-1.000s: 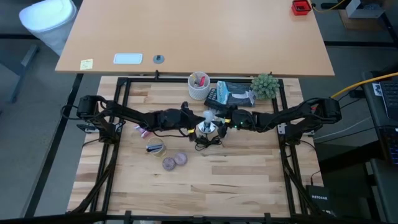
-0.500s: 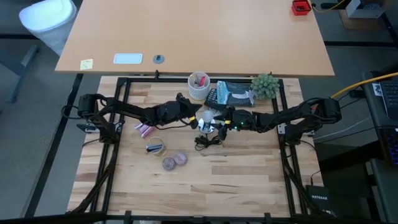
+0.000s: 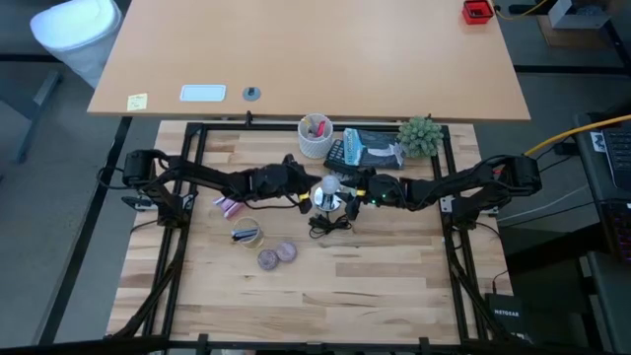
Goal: Screw lightbulb
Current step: Remove the white lightbulb from the silver lamp
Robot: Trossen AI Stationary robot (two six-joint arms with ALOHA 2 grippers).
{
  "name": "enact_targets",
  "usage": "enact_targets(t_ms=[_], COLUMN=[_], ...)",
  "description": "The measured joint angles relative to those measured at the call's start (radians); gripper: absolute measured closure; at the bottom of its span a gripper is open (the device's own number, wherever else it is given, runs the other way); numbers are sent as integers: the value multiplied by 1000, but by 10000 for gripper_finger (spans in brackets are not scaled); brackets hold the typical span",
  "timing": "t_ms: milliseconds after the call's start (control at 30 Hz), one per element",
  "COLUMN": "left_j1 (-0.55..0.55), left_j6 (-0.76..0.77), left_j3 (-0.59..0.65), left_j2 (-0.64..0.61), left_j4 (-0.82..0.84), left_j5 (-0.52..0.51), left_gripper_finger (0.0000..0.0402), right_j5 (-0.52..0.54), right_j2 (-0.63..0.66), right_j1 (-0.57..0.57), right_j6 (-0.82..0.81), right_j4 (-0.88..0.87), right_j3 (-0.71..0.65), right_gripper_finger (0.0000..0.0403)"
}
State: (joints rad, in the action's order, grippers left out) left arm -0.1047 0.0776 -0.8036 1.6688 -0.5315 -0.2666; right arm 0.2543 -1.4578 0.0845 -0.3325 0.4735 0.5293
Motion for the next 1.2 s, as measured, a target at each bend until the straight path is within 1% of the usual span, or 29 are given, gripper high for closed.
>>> enact_targets(t_ms=[400,567,800,967,1033,1200], left_j1=[42,56,66,73,73,73], left_j6=[1,1,24,24,23,-2], left_j3=[0,0,0,0,0,0], left_j2=[-1,-1,0,0,0,0], left_j4=[0,9,60,46,27,-16], left_j5=[0,32,19,15,14,10], left_gripper_finger=[402,401,402,401,402,401], right_j5=[28,86,85,82,66,-46], right_j2=[0,0,0,0,0,9], right_j1=[0,2,2,2,1,0], right_j6=[0,-1,-2,-2,-2,5], right_j4=[-17,-33,-37,-38,-39,-75], right_j3=[-1,0,1,1,1,1], right_gripper_finger=[197,197,197,197,197,197])
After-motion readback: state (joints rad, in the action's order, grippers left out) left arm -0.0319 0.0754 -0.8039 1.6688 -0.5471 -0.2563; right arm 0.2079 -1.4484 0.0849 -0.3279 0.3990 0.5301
